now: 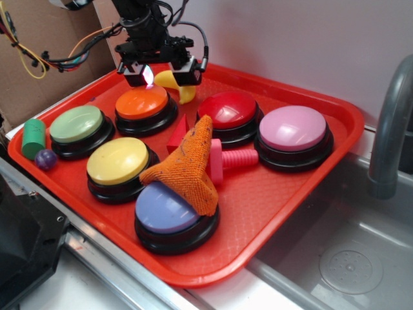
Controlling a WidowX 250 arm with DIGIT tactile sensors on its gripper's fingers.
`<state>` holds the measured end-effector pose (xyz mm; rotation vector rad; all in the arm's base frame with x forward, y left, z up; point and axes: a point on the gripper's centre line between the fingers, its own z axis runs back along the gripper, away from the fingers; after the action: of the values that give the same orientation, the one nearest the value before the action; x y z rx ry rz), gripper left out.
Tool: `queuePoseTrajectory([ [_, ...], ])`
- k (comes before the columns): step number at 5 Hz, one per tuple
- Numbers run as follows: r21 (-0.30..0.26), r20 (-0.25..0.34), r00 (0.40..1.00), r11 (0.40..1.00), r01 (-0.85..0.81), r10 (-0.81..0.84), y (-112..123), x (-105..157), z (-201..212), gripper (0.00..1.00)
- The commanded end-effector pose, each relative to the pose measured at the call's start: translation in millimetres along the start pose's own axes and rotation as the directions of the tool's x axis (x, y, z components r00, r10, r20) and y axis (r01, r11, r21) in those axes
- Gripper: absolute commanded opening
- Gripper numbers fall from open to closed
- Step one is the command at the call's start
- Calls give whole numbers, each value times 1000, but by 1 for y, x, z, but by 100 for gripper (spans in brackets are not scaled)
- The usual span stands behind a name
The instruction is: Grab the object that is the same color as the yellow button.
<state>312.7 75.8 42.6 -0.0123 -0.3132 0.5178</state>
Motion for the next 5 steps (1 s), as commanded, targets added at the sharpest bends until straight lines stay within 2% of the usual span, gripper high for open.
queuePoseTrajectory([
  [1,14,25,1000,1000,-10,10,-3,19,-3,100],
  [2,22,18,999,999,-40,40,-4,18,-11,100],
  [3,27,18,998,998,-58,58,-3,17,-14,93],
  [4,28,30,997,997,-78,77,2,16,-13,0],
  [5,20,37,994,995,-99,99,7,16,-10,0],
])
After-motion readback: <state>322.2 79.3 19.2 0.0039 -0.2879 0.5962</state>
